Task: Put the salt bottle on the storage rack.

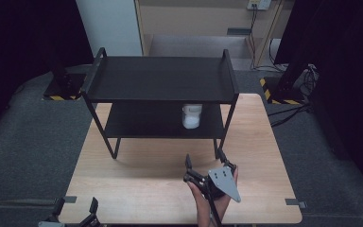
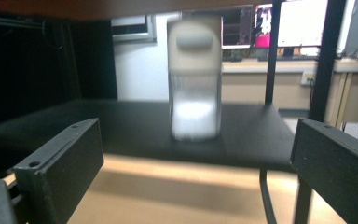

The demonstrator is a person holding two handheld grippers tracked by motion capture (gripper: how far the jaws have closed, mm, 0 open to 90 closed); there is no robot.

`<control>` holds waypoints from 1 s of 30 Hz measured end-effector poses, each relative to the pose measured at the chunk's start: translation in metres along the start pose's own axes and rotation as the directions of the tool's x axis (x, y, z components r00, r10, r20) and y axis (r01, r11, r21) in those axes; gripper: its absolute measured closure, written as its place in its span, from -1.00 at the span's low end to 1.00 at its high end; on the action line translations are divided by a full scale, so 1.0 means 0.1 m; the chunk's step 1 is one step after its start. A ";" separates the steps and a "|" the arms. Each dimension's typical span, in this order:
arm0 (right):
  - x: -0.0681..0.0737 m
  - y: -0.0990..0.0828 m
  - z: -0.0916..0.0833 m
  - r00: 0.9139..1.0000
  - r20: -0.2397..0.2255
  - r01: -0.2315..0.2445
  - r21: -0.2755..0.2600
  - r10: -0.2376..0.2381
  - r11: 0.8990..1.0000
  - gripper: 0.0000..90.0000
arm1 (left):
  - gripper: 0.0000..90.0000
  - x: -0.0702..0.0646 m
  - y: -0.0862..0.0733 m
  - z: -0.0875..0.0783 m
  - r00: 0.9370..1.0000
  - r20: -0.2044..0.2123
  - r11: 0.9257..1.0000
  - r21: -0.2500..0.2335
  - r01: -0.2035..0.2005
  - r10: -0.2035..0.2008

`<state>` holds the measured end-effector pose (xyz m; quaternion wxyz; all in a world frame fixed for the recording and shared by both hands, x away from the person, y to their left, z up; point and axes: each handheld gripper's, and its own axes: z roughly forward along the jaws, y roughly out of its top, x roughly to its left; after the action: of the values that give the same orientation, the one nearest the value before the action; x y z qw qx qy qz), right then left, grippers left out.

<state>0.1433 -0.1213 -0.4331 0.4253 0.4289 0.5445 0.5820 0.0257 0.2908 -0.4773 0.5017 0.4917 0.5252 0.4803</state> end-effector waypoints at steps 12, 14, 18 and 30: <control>-0.33 -0.37 -0.59 0.999 0.035 -0.015 0.044 0.013 0.999 -0.94 | -0.96 -0.01 0.00 0.05 1.000 -0.005 1.000 -0.003 -0.028 0.028; -0.39 -0.38 -0.65 0.999 0.049 -0.019 0.038 0.018 0.999 -0.94 | -0.96 0.00 0.00 0.06 0.999 -0.007 0.999 -0.001 -0.033 0.033; -0.51 -0.42 -0.73 0.998 0.066 -0.023 0.033 0.021 0.999 -0.94 | -0.96 0.02 0.00 0.08 0.999 -0.016 0.999 0.000 -0.041 0.041; -0.85 -0.49 -0.95 0.995 0.088 -0.040 0.033 0.037 0.999 -0.91 | -0.97 0.13 0.01 0.08 0.996 -0.067 0.998 -0.010 -0.056 0.055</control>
<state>0.0757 -0.2262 -0.4891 0.4297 0.4719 0.5271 0.5612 0.0337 0.3036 -0.4769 0.4731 0.4869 0.5251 0.5132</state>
